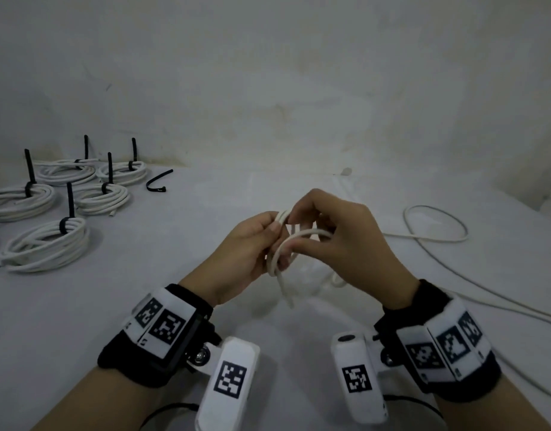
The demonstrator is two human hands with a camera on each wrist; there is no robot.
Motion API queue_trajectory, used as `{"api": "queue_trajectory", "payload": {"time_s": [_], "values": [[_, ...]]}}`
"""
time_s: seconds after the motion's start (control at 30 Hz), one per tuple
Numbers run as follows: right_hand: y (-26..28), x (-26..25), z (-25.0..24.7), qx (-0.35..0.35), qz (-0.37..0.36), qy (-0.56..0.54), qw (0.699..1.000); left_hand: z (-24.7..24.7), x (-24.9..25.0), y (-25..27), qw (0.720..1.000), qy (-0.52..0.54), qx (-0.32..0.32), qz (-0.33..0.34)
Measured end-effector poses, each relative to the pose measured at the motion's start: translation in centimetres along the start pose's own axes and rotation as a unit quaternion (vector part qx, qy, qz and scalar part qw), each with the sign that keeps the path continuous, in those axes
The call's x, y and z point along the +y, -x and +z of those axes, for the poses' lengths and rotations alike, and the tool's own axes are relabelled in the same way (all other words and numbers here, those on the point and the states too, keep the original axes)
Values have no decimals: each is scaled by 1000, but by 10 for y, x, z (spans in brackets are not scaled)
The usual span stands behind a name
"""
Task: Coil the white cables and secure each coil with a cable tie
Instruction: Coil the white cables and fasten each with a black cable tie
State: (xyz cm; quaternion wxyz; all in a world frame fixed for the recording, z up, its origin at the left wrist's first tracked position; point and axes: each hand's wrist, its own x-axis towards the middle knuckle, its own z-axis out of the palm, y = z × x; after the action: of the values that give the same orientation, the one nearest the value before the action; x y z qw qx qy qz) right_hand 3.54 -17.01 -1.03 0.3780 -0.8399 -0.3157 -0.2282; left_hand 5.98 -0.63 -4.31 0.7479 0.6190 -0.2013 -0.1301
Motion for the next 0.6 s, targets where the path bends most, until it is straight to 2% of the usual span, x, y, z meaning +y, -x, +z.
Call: {"api": "queue_trajectory", "payload": {"time_s": [0.13,0.23,0.33,0.4,0.43,0.5,0.6], "values": [[0,15,1,101,45,-31,993,1,3,1,998,61,-29,-6],[0,23,3,147,76,-44,985,2,4,2,994,91,-54,0],[-1,30,11,165,114,-42,979,3,7,2,993,112,-47,-11],[-1,29,16,130,159,-124,971,3,9,3,993,116,-37,-11],[-1,26,18,96,192,-196,957,3,10,4,993,117,-34,-11],[0,17,21,22,255,-327,910,2,11,4,993,114,-26,-12],[0,11,23,-22,314,-440,841,1,9,3,992,126,-14,-21]]}}
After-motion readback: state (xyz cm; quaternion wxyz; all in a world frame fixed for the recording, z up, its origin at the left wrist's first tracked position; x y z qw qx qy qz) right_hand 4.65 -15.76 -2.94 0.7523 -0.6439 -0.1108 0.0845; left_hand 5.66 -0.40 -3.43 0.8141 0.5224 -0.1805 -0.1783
